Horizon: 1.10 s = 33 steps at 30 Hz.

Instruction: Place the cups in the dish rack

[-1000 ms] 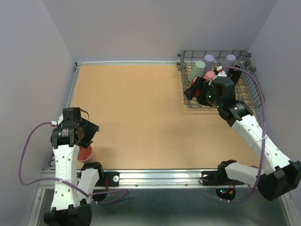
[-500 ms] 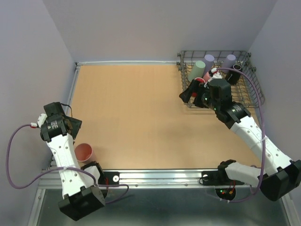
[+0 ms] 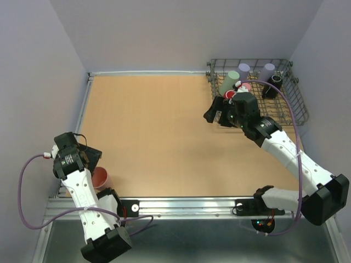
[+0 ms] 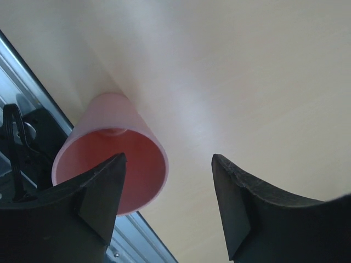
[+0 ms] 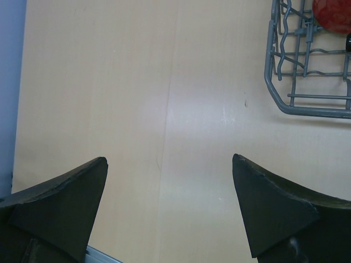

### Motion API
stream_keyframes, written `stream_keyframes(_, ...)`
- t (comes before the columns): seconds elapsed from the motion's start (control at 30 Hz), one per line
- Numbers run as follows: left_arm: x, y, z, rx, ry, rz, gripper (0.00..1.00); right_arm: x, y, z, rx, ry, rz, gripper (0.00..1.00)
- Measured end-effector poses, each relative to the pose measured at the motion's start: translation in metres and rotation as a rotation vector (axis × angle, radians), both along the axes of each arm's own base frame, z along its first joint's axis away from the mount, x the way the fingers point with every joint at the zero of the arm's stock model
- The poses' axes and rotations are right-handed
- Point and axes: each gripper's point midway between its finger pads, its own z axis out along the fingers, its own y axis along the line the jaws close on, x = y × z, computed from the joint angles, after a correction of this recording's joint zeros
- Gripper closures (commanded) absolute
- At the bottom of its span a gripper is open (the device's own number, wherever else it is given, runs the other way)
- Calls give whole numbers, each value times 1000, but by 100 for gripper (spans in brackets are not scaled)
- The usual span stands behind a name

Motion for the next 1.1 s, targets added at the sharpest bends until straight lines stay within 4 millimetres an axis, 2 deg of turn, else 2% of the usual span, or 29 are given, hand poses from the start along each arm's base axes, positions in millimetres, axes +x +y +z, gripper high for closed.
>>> stream_keyframes(0.17,-11,-10,-22,-53,57,-4,24,1,0,-2,-7,4,1,0)
stream_keyframes(0.33,-9,-10,-25,-67,69,-1,25,2,1,-5,-11,11,2,0)
stream_keyframes(0.5,-6,-9,-26,-73,71,2,32,3,2,-10,-18,23,2,0)
stream_keyframes(0.73,-3,-8,-35,-94,99,12,56,5,2,-14,-28,31,-1,0)
stream_keyframes(0.9,-1,-7,-36,-95,97,11,100,6,1,-15,-34,30,-5,0)
stream_keyframes(1.1,-3,-7,-34,-83,98,0,100,8,0,-21,-52,39,-6,0)
